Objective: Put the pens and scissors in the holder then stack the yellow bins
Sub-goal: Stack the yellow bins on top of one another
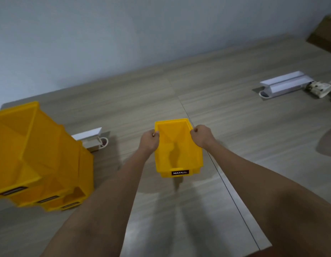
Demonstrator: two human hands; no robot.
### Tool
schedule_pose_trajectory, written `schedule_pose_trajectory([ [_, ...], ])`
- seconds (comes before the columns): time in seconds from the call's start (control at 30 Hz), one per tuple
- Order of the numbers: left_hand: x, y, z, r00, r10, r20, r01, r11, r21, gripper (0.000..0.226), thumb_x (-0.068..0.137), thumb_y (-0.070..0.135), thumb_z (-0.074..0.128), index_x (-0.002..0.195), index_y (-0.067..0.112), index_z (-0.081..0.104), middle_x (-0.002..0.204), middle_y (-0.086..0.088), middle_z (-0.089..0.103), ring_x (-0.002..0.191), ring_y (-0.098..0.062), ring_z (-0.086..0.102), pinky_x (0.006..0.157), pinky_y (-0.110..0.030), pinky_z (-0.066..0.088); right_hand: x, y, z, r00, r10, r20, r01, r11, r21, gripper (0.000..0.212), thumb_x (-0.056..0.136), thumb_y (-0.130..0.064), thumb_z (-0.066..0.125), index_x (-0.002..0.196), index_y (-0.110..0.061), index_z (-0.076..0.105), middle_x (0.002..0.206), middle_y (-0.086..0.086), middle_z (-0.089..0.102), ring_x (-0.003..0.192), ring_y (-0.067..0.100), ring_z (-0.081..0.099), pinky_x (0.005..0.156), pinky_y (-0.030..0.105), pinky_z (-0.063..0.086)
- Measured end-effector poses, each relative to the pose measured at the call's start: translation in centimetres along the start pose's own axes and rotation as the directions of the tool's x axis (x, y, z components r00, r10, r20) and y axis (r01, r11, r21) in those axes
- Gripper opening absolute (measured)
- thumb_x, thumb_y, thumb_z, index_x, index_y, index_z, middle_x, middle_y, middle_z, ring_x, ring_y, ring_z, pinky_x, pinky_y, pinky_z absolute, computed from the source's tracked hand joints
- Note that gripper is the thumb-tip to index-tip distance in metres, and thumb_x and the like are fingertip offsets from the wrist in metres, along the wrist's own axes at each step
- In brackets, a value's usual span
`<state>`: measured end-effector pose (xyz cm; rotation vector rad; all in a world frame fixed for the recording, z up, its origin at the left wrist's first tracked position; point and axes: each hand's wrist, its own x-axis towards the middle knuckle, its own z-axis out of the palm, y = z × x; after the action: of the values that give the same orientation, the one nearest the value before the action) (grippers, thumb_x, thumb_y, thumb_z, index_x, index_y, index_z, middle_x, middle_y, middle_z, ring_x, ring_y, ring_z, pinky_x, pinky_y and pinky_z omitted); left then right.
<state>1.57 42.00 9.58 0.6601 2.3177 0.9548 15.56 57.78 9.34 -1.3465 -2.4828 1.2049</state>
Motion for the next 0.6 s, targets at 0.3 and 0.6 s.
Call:
schedule_pose_trajectory([
  [0.3, -5.1, 3.8, -14.2, 0.984, 0.145, -0.100, -0.162, 0.967, -0.196, 0.037, 0.103, 0.029, 0.038, 0.133, 0.014, 0.054, 0.121, -0.011, 0.065, 0.099, -0.028, 0.065, 0.069, -0.033, 0.055, -4.7, -13.3, -2.0, 0.986, -0.148, -0.074, 0.162, 0.950, 0.266, 0.035, 0.098, -0.025, 0.045, 0.067, -0.008, 0.050, 0.064, 0.002, 0.045, 0.068, 0.020, 0.044, 0.057, 0.030, 0.030],
  [0.6, -11.9, 3.2, -32.2, 0.942, 0.188, -0.279, -0.232, 0.963, -0.136, 0.023, 0.102, 0.019, 0.040, 0.089, 0.014, 0.058, 0.084, -0.014, 0.055, 0.071, -0.021, 0.053, 0.056, -0.025, 0.046, -11.1, -30.3, -0.3, 0.951, -0.309, -0.029, 0.289, 0.848, 0.444, 0.018, 0.095, -0.021, 0.050, 0.085, -0.008, 0.059, 0.078, 0.017, 0.057, 0.060, 0.021, 0.057, 0.050, 0.024, 0.048],
])
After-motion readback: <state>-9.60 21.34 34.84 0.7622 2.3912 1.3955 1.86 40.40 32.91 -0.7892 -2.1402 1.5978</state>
